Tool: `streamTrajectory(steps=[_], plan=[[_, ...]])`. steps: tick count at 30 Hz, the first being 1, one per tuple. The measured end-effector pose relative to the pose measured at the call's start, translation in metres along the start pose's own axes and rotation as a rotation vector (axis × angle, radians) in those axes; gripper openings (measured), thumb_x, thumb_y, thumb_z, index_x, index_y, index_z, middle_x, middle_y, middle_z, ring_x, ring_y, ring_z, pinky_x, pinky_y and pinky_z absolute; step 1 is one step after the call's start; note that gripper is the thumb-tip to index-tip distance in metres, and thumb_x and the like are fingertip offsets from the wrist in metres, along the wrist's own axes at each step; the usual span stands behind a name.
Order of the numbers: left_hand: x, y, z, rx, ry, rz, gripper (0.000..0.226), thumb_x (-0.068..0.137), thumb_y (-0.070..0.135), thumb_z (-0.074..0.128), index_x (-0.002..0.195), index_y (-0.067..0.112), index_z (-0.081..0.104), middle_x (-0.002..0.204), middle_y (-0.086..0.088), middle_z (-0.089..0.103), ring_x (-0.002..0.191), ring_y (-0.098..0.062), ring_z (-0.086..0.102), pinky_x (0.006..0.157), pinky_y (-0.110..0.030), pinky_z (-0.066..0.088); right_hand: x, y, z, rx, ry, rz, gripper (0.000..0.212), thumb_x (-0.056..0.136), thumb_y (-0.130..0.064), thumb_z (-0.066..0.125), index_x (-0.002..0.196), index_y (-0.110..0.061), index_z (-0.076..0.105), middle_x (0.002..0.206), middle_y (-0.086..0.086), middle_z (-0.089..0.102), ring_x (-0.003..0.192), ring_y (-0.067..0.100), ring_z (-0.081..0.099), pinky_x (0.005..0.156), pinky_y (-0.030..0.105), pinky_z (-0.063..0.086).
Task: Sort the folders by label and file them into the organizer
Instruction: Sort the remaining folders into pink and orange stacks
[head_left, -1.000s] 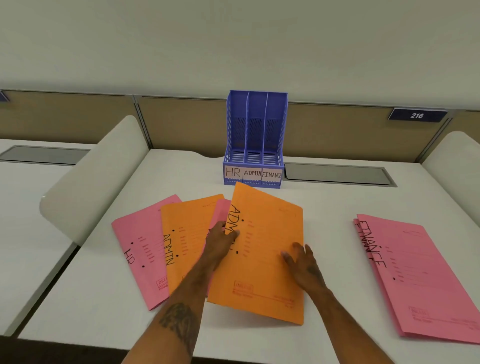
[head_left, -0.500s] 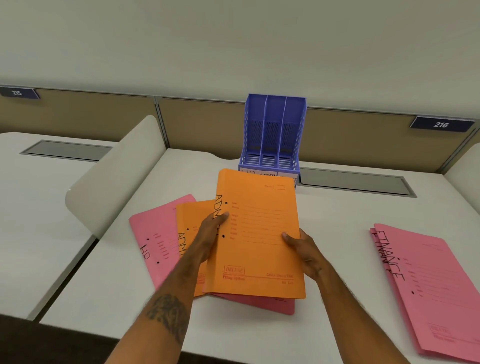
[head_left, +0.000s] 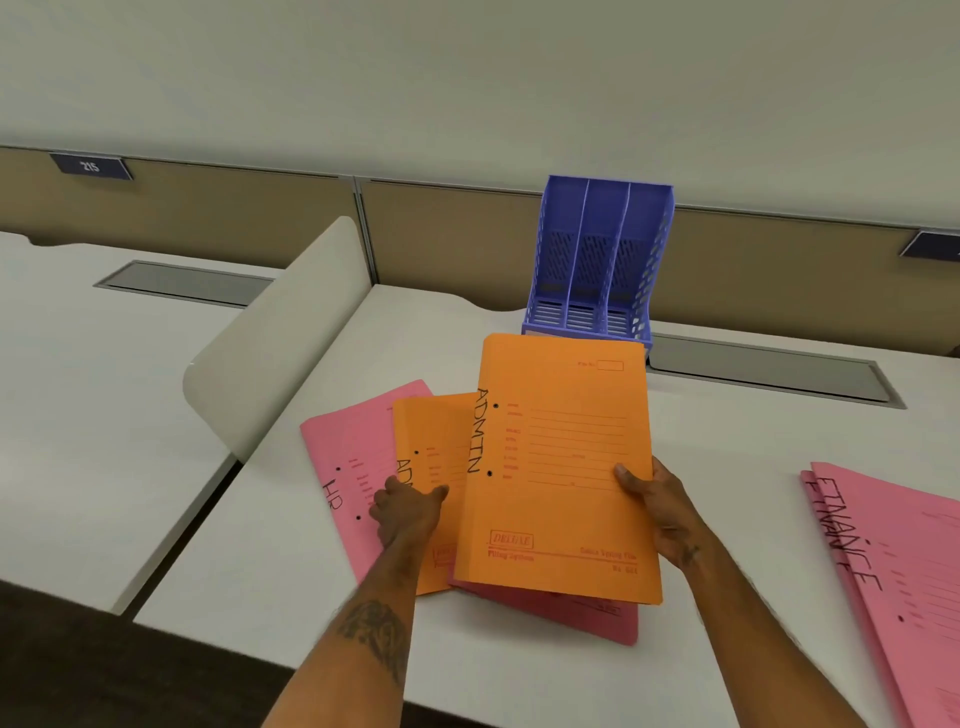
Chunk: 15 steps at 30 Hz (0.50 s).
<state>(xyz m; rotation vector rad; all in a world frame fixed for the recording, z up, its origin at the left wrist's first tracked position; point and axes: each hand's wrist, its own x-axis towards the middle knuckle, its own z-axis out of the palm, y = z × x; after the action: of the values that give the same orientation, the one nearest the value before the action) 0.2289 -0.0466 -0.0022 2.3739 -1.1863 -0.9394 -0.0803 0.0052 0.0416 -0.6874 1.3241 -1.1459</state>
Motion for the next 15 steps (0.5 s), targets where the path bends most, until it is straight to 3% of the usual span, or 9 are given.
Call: streamTrajectory(steps=[5, 9, 11, 12, 14, 15], plan=[[0.004, -0.005, 0.013, 0.146, 0.013, 0.065, 0.105, 0.070, 0.045, 0.083, 0.146, 0.012, 0.019, 0.139, -0.018, 0.038, 0.128, -0.036, 0.038, 0.096, -0.050, 0.048, -0.003, 0.007, -0.003, -0.027, 0.034, 0.010, 0.046, 0.088, -0.029, 0.068, 0.131, -0.023, 0.053, 0.119, 0.008, 0.069, 0.103, 0.033, 0.069, 0.086, 0.057, 0.055], [0.019, -0.010, 0.017, 0.107, 0.018, 0.031, 0.118, 0.066, 0.031, 0.090, 0.153, 0.011, 0.013, 0.141, -0.022, 0.038, 0.129, -0.040, 0.039, 0.097, -0.049, 0.046, -0.008, 0.009, -0.003, -0.033, 0.053, 0.006, 0.042, 0.088, -0.030, 0.068, 0.128, -0.026, 0.055, 0.117, 0.006, 0.071, 0.101, 0.033, 0.070, 0.083, 0.055, 0.057], [0.027, -0.012, 0.015, 0.000, 0.004, 0.001, 0.093, 0.061, 0.027, 0.092, 0.138, 0.010, 0.043, 0.131, -0.020, 0.053, 0.119, -0.039, 0.051, 0.092, -0.047, 0.052, -0.010, 0.010, -0.003, -0.037, 0.061, 0.008, 0.042, 0.088, -0.030, 0.068, 0.128, -0.025, 0.055, 0.116, 0.006, 0.071, 0.100, 0.033, 0.070, 0.083, 0.056, 0.057], [0.030, -0.012, 0.011, -0.069, -0.005, 0.008, 0.069, 0.060, 0.024, 0.092, 0.119, 0.011, 0.058, 0.120, -0.017, 0.063, 0.107, -0.036, 0.060, 0.087, -0.045, 0.055, -0.010, 0.010, -0.003, -0.043, 0.065, 0.009, 0.043, 0.088, -0.031, 0.068, 0.129, -0.025, 0.055, 0.116, 0.006, 0.071, 0.100, 0.033, 0.070, 0.084, 0.058, 0.056], [0.031, -0.011, 0.002, -0.197, -0.049, 0.014, 0.035, 0.066, 0.017, 0.089, 0.090, 0.013, 0.065, 0.103, -0.011, 0.073, 0.090, -0.032, 0.068, 0.080, -0.039, 0.057, -0.011, 0.010, -0.002, -0.053, 0.073, 0.009, 0.045, 0.087, -0.032, 0.069, 0.129, -0.025, 0.055, 0.118, 0.007, 0.070, 0.102, 0.034, 0.070, 0.087, 0.060, 0.054], [0.029, -0.009, -0.005, -0.255, -0.060, 0.017, 0.031, 0.068, 0.016, 0.087, 0.089, 0.014, 0.066, 0.101, -0.010, 0.073, 0.087, -0.031, 0.069, 0.079, -0.038, 0.057, -0.011, 0.009, -0.001, -0.054, 0.074, 0.009, 0.046, 0.087, -0.032, 0.069, 0.130, -0.025, 0.054, 0.119, 0.007, 0.070, 0.102, 0.034, 0.069, 0.088, 0.061, 0.053]])
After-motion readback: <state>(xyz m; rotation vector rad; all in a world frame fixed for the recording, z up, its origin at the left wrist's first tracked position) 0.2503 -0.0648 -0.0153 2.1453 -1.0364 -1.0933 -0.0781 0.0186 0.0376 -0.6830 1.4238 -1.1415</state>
